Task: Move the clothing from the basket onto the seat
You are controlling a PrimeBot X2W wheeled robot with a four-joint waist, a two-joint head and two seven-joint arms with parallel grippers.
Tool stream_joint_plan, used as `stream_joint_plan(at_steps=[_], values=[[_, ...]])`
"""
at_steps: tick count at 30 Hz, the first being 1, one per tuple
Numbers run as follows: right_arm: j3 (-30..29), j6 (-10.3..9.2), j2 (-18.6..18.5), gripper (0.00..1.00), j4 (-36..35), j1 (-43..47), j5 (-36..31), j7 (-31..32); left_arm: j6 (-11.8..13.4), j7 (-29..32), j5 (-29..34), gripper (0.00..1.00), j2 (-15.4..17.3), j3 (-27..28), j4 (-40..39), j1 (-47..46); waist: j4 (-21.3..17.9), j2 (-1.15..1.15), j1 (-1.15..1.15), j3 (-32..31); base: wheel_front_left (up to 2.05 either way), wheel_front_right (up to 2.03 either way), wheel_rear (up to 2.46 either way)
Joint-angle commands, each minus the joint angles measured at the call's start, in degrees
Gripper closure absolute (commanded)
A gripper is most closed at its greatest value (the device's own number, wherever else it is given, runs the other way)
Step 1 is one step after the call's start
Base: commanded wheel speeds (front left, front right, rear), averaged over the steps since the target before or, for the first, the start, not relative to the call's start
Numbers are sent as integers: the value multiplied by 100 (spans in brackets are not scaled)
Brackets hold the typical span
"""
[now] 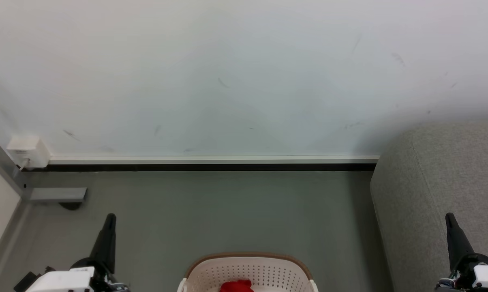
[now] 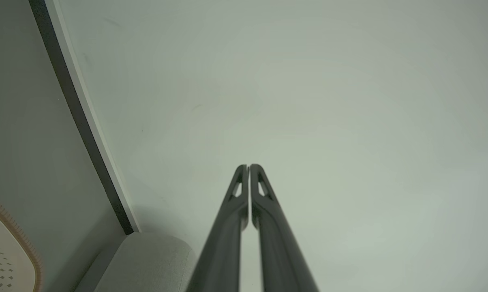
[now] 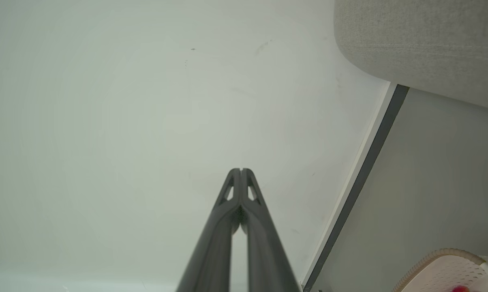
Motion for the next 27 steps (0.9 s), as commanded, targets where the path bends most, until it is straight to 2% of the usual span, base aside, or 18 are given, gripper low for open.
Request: stream_joint_plan(at_steps=[1, 27], values=[[-18, -16, -9, 100, 6, -44, -33, 15, -35, 23, -68, 100, 40, 9, -10, -31, 0, 0, 0, 0, 0, 0, 0], [-18, -16, -9, 100, 6, -44, -33, 15, -35, 23, -68, 100, 40, 8, -10, -31, 0, 0, 0, 0, 0, 0, 0]])
